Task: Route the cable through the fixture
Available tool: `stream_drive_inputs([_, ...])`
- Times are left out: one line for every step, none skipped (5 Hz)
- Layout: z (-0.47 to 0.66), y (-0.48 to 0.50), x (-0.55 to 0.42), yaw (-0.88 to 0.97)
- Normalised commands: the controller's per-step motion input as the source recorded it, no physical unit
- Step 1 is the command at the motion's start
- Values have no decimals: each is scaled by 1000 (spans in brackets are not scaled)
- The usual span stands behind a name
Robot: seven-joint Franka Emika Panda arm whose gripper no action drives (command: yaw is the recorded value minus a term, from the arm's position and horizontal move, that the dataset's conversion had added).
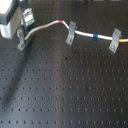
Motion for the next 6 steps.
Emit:
stream_drive_inputs([-91, 84, 87, 191])
stream_drive_inputs([-72, -16, 83, 323])
stream_drive_inputs([-162, -140, -37, 337])
stream_drive_inputs([-239, -225, -119, 380])
stream_drive_inputs([-316, -100, -80, 263])
stream_drive_inputs([-97, 5, -9, 197])
